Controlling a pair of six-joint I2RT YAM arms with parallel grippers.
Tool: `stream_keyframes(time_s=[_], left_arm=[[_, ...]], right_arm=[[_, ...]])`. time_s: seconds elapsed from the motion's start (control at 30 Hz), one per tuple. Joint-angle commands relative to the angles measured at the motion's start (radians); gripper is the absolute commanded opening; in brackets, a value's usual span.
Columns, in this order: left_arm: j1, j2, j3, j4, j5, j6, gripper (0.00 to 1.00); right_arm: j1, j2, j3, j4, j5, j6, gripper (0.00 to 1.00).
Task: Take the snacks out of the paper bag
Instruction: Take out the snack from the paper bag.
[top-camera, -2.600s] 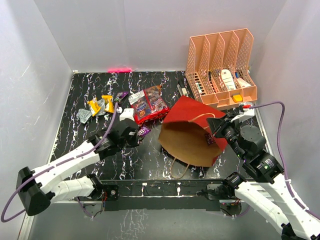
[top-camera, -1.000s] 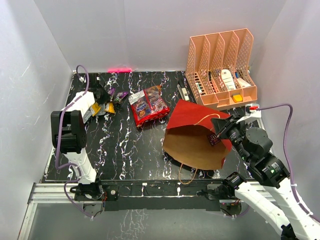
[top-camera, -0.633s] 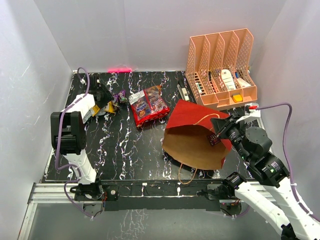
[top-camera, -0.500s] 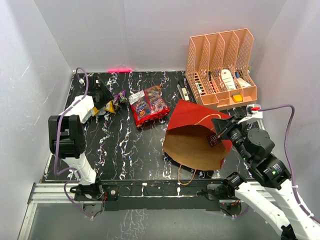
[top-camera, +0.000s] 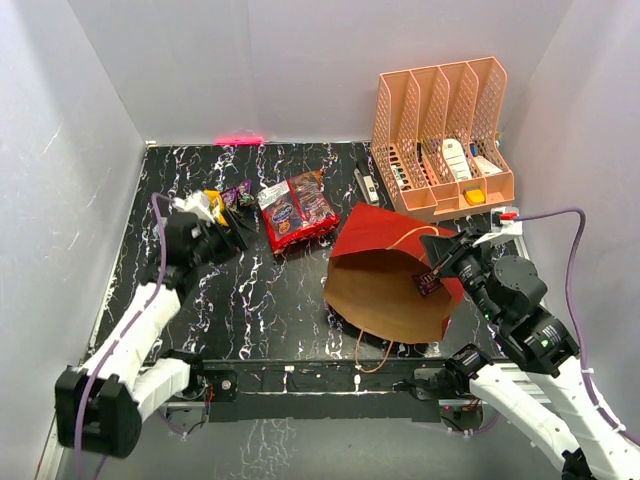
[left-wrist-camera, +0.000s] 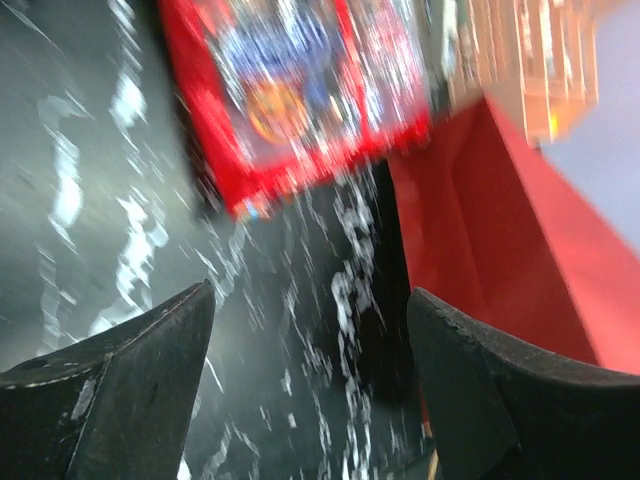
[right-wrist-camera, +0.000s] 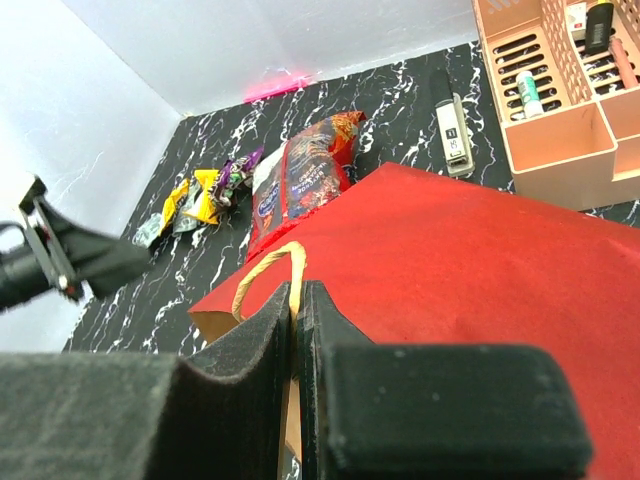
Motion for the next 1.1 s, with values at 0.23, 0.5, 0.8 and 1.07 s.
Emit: stream_keyframes(time_s=[0.23,0.5,0.8,1.07], left_arm=[[-0.573,-0.367,-0.227,-0.005,-0.164,-0.212,0.77],[-1.128,-0.147,-0.098,0.136,-0.564,-0.015,0.76],[-1.363,0.32,0.071,0.543,-0.803,0.353,0.71],[-1.358,0.587,0.088,0.958,-0.85,0.627,0.59]], right_arm=[[0.003,0.063,0.018,0.146,-0.112,-0.032,0.07],[0.004,0.065,0.028,0.152,-0.195,-0.032,0.07],[0.004,0.047,0.046,0.139,-0.219,-0.031,0.07],[0.004,0.037,0.045,0.136,-0.223,-0.029,0.07]])
